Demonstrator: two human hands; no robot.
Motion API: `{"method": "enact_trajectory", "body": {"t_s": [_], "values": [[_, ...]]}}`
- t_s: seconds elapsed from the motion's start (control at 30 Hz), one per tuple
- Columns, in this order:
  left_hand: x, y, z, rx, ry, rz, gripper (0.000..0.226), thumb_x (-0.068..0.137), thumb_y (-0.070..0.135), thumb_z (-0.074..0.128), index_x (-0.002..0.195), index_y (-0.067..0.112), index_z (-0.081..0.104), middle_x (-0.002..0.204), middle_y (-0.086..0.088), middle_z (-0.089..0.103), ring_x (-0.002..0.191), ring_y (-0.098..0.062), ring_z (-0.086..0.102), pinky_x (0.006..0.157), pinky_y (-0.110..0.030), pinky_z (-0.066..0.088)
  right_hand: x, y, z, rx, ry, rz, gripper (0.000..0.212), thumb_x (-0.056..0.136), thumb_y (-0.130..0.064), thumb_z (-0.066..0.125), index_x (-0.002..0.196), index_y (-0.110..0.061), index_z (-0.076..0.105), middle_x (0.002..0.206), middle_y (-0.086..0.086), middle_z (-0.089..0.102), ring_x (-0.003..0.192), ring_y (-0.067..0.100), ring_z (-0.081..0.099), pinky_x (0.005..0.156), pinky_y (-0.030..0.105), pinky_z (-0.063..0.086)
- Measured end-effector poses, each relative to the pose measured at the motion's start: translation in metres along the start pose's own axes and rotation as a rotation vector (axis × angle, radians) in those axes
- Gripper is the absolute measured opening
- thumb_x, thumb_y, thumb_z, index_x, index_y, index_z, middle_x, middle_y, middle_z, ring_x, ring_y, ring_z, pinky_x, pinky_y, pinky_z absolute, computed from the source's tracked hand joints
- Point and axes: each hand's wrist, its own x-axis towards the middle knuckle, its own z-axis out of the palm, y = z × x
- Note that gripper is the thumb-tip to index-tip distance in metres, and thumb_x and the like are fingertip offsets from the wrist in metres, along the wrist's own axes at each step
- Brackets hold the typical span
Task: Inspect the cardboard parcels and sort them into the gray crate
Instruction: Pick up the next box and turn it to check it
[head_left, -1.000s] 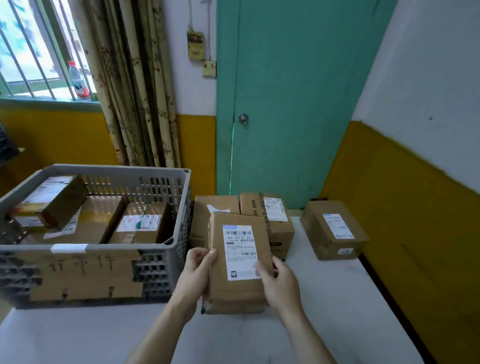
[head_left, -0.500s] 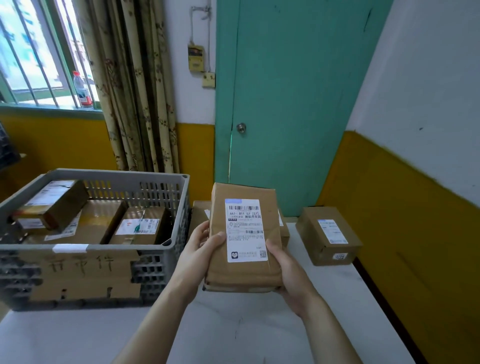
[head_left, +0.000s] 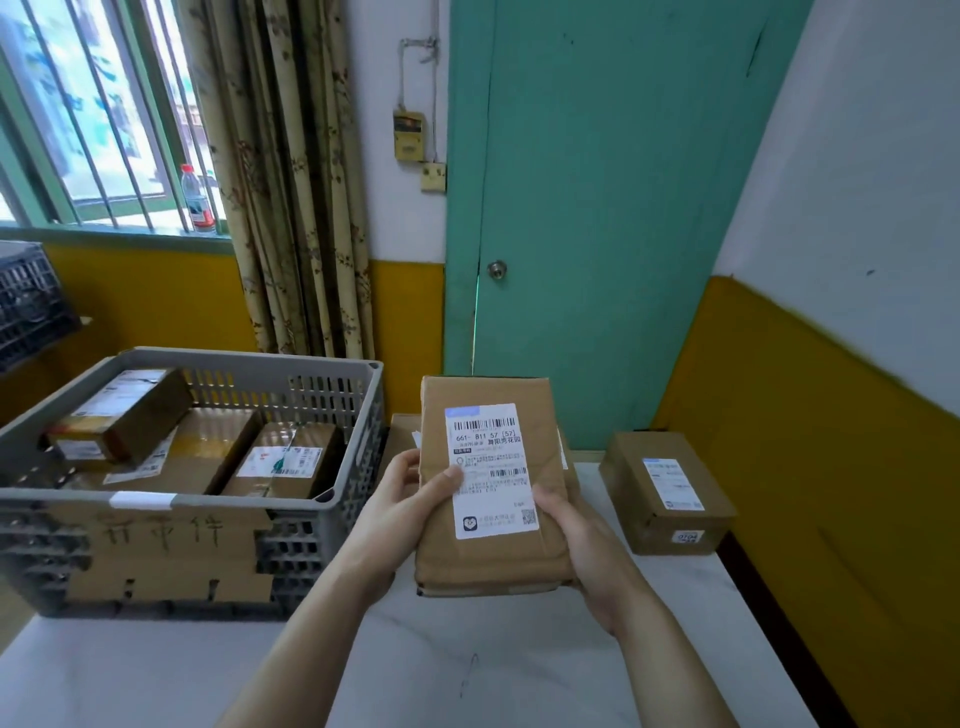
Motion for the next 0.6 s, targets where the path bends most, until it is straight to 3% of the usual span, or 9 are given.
{"method": "enact_trajectory", "body": {"t_s": [0.1, 0.2, 0.33, 0.43, 0.53, 0.6], "values": [[-0.003, -0.001, 0.005, 0.03, -0.053, 0.006, 0.068, 0.074, 0.048, 0.086, 0.133, 0.035, 0.055, 0.123, 0.0, 0.075, 0.104, -0.021, 0.077, 0.083, -0.037, 0.064, 0.005, -0.007, -0.006, 0.065, -0.022, -0.002, 0.058, 0.085, -0.062, 0.067, 0.137, -0.038, 0.058, 0.126, -0.003, 0.073, 0.115, 0.023, 0.071, 0.104, 0.052, 0.052], [-0.003, 0.003, 0.009, 0.061, -0.014, 0.012, 0.07, 0.075, 0.053, 0.086, 0.133, 0.032, 0.054, 0.12, 0.002, 0.074, 0.099, -0.017, 0.078, 0.074, -0.029, 0.063, 0.007, -0.007, -0.008, 0.071, -0.005, -0.03, 0.052, 0.087, -0.057, 0.069, 0.133, -0.033, 0.064, 0.123, -0.001, 0.075, 0.112, 0.024, 0.072, 0.102, 0.051, 0.053], [0.002, 0.016, 0.01, 0.083, -0.011, -0.034, 0.06, 0.087, 0.066, 0.068, 0.135, 0.037, 0.047, 0.118, 0.005, 0.076, 0.097, -0.014, 0.078, 0.08, -0.035, 0.062, 0.003, -0.004, -0.003, 0.06, -0.014, -0.053, 0.047, 0.085, -0.056, 0.072, 0.128, -0.038, 0.068, 0.122, -0.002, 0.075, 0.11, 0.022, 0.073, 0.096, 0.047, 0.057], [0.002, 0.021, 0.01, 0.042, -0.072, -0.009, 0.052, 0.09, 0.062, 0.066, 0.135, 0.042, 0.052, 0.115, 0.007, 0.079, 0.102, -0.019, 0.077, 0.087, -0.041, 0.061, 0.002, -0.009, -0.001, 0.005, -0.031, -0.08, 0.047, 0.083, -0.062, 0.071, 0.128, -0.047, 0.065, 0.125, -0.008, 0.073, 0.114, 0.019, 0.071, 0.1, 0.048, 0.055], [-0.004, 0.021, 0.008, 0.013, -0.1, 0.05, 0.051, 0.089, 0.058, 0.067, 0.136, 0.043, 0.055, 0.118, 0.006, 0.078, 0.105, -0.02, 0.077, 0.08, -0.034, 0.064, 0.004, -0.02, -0.001, -0.035, -0.013, -0.131, 0.054, 0.079, -0.07, 0.068, 0.128, -0.052, 0.06, 0.127, -0.014, 0.071, 0.119, 0.015, 0.067, 0.105, 0.049, 0.051], [-0.008, 0.019, 0.009, 0.023, -0.129, 0.075, 0.056, 0.087, 0.057, 0.069, 0.14, 0.046, 0.051, 0.12, 0.004, 0.077, 0.106, -0.022, 0.076, 0.079, -0.033, 0.064, 0.005, -0.029, -0.001, -0.048, 0.009, -0.179, 0.046, 0.078, -0.071, 0.066, 0.121, -0.055, 0.063, 0.125, -0.015, 0.072, 0.118, 0.012, 0.067, 0.106, 0.049, 0.05]]}}
